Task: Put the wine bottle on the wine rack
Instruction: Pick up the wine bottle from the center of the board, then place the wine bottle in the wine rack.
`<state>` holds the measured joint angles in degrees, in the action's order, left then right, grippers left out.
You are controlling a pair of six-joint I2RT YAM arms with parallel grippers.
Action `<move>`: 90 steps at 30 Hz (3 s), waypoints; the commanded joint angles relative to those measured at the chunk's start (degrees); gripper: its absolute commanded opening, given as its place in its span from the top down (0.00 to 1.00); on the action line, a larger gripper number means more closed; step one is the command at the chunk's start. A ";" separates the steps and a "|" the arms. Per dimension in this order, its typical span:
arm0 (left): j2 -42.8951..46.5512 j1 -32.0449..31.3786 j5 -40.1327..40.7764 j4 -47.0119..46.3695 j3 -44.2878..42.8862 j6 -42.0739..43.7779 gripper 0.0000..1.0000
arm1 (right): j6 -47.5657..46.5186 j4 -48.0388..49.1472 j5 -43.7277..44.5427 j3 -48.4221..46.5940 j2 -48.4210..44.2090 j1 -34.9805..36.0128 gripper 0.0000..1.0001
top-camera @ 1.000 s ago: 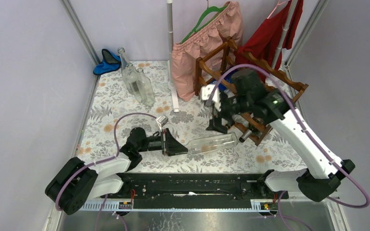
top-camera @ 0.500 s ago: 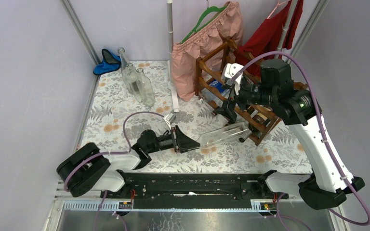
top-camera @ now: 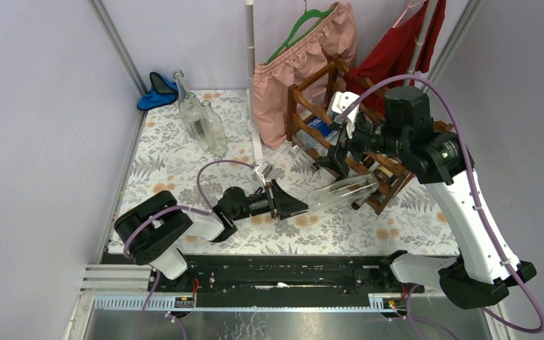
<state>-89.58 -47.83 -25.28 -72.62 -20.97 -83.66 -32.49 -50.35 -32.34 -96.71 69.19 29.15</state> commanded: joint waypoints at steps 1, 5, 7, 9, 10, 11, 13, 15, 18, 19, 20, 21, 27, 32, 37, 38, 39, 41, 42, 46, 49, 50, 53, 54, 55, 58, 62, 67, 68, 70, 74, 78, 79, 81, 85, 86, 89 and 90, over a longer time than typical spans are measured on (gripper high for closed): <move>-1.47 -1.07 1.55 -12.40 -3.78 -1.12 1.00 | 0.91 1.31 0.47 -0.66 -1.58 -0.54 0.00; -2.14 -1.48 2.29 -10.84 -5.18 -0.31 1.00 | 0.78 1.28 0.68 0.00 -2.11 -0.65 0.00; -2.70 -1.60 2.59 -10.14 -5.90 -0.06 1.00 | 0.78 1.30 0.49 0.11 -2.30 -0.61 0.00; -3.59 -1.77 2.69 -9.58 -6.82 0.06 1.00 | 0.87 1.30 0.45 0.11 -2.39 -0.64 0.00; -4.11 -1.84 2.81 -9.23 -7.40 0.14 1.00 | 0.90 1.31 0.30 0.04 -2.47 -0.64 0.00; -4.65 -1.98 3.00 -8.91 -7.86 0.22 1.00 | 0.89 1.20 0.34 0.03 -2.56 -0.67 0.00; -5.78 -2.15 3.40 -8.21 -8.96 0.65 1.00 | 0.92 1.11 0.26 -0.06 -2.65 -0.65 0.00; -6.45 -2.34 3.82 -6.87 -10.04 1.37 1.00 | 0.85 1.04 0.21 -0.15 -2.81 -0.58 0.00; -7.43 -3.04 5.69 -6.05 -11.63 2.47 1.00 | 0.96 0.78 -0.04 -0.15 -2.87 -0.62 0.00; -7.76 -3.29 6.47 -5.98 -12.16 2.86 1.00 | 0.94 0.72 -0.09 -0.15 -2.96 -0.64 0.00; -8.13 -3.56 7.26 -5.83 -12.82 3.21 1.00 | 0.95 0.65 -0.09 -0.16 -3.00 -0.67 0.00; -8.60 -3.86 8.14 -6.09 -13.38 3.57 1.00 | 0.90 0.56 -0.11 -0.29 -3.01 -0.66 0.00; -12.59 -6.20 12.58 -5.79 -18.47 5.25 1.00 | 0.88 0.03 -0.01 -0.74 -3.08 -0.61 0.00; -17.43 -7.82 15.55 -5.42 -22.79 5.40 1.00 | 0.90 -0.23 -0.09 -0.66 -3.18 -0.66 0.00; -21.69 -8.99 18.88 -4.37 -26.93 5.79 1.00 | 1.01 -0.29 -0.20 -0.37 -3.35 -0.67 0.00; -22.28 -9.15 19.42 -4.42 -27.79 5.79 1.00 | 1.06 -0.19 -0.23 -0.33 -3.36 -0.64 0.00; -23.06 -9.31 19.96 -4.48 -28.60 5.79 1.00 | 1.11 -0.19 -0.26 -0.26 -3.36 -0.59 0.00; -24.23 -9.62 21.28 -4.46 -30.33 5.85 1.00 | 1.10 -0.24 -0.27 -0.24 -3.23 -0.62 0.00; -24.91 -9.71 21.97 -4.27 -31.21 5.94 1.00 | 1.09 -0.24 -0.27 -0.24 -3.19 -0.59 0.00; -27.55 -10.15 24.13 -3.35 -35.01 5.97 1.00 | 1.32 -0.07 -0.44 0.00 -2.94 -0.62 0.00; -29.41 -10.17 25.08 -2.13 -38.00 5.80 1.00 | 1.49 0.00 -0.54 0.11 -2.92 -0.66 0.00; -29.98 -10.25 25.80 -1.57 -38.86 5.93 1.00 | 1.58 -0.03 -0.66 0.11 -2.96 -0.62 0.00; -31.54 -10.74 28.04 -0.05 -41.54 6.27 1.00 | 1.75 -0.03 -0.97 -0.05 -3.01 -0.63 0.00; -31.98 -10.90 28.77 0.44 -42.41 6.39 1.00 | 1.77 -0.15 -1.02 -0.14 -3.06 -0.66 0.00; -32.48 -11.08 29.34 0.66 -43.22 6.54 1.00 | 1.82 -0.11 -1.06 -0.15 -3.05 -0.67 0.00; -33.80 -11.55 31.39 1.95 -45.47 6.46 1.00 | 1.83 -0.24 -1.22 -0.06 -3.03 -0.58 0.00; -35.09 -11.74 33.30 2.89 -47.79 6.18 1.00 | 1.75 -0.34 -1.48 0.02 -3.02 -0.66 0.00; -36.08 -12.16 34.76 4.31 -50.22 6.67 1.00 | 1.80 -0.39 -1.60 0.03 -3.07 -0.67 0.00; -36.30 -12.23 34.99 4.39 -50.63 6.67 1.00 | 1.76 -0.42 -1.70 0.03 -3.21 -0.66 0.00; -36.60 -12.43 35.56 5.04 -51.42 6.73 1.00 | 1.74 -0.36 -1.75 0.19 -3.18 -0.60 0.00; -37.52 -12.73 36.24 6.89 -53.77 6.80 1.00 | 1.81 -0.36 -1.77 0.29 -3.18 -0.66 0.00; -38.45 -13.11 36.99 8.89 -56.17 7.03 1.00 | 1.74 -0.38 -1.86 0.20 -3.18 -0.66 0.00; -38.59 -13.22 37.12 9.41 -56.76 7.09 1.00 | 1.77 -0.39 -1.88 0.20 -3.18 -0.66 0.00; -39.01 -13.40 37.44 10.43 -57.92 7.10 1.00 | 1.80 -0.36 -1.87 0.27 -3.18 -0.65 0.00; -39.86 -13.54 37.79 12.34 -59.83 6.72 0.99 | 1.76 -0.37 -1.72 0.47 -3.18 -0.65 0.00; -39.95 -13.59 37.89 13.01 -60.22 6.63 0.99 | 1.74 -0.29 -1.65 0.53 -3.18 -0.62 0.00; -40.40 -13.69 38.04 14.34 -61.09 6.41 0.96 | 1.69 -0.32 -1.44 0.74 -3.27 -0.66 0.00; -40.55 -13.69 37.91 14.71 -61.40 6.33 0.94 | 1.76 -0.23 -1.35 0.85 -3.27 -0.67 0.00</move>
<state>-129.73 -61.36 10.17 -54.83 -79.00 -77.87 -31.59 -51.57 -32.64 -96.12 67.00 28.84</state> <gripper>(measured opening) 0.390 0.995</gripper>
